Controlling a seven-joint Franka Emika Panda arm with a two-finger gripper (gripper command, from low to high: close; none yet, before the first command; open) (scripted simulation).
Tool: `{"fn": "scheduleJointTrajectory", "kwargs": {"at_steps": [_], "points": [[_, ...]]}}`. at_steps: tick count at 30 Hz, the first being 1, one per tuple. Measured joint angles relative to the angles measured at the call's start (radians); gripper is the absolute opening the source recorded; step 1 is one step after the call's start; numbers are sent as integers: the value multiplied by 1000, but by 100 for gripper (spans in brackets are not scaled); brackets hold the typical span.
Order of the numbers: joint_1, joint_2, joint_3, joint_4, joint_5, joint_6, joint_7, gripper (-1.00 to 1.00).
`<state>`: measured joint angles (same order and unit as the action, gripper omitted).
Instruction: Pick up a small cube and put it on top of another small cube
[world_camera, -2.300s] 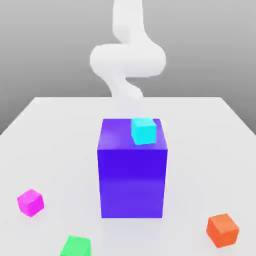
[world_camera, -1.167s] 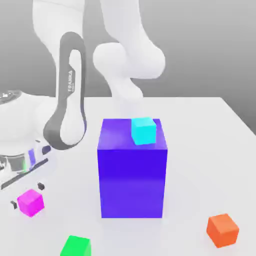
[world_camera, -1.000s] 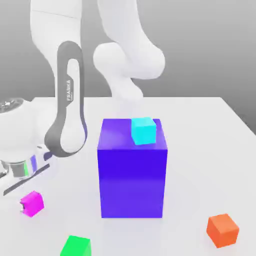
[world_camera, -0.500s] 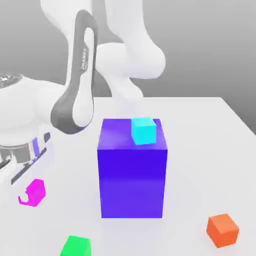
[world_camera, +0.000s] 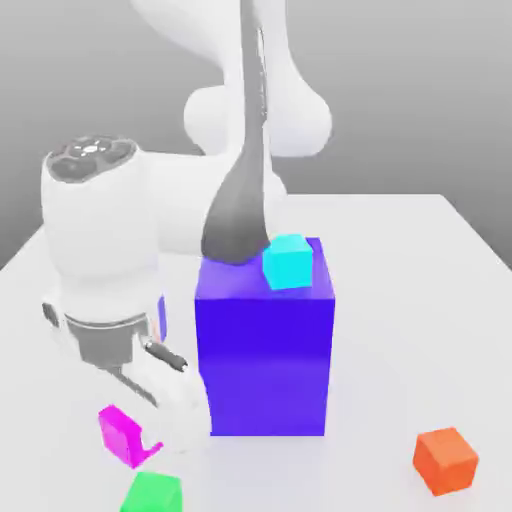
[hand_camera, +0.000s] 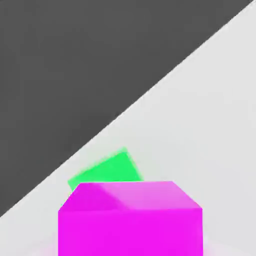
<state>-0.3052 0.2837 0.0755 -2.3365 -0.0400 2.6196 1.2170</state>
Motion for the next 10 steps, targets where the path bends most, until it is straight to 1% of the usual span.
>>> {"fn": "scheduleJointTrajectory", "kwargs": {"at_steps": [1,2,8,10], "points": [[3,34,-3,3,-6,31,0,-100],[7,66,-7,5,-11,61,1,100],[9,82,-9,6,-14,75,2,100],[9,49,-7,5,-8,44,-2,100]]}}
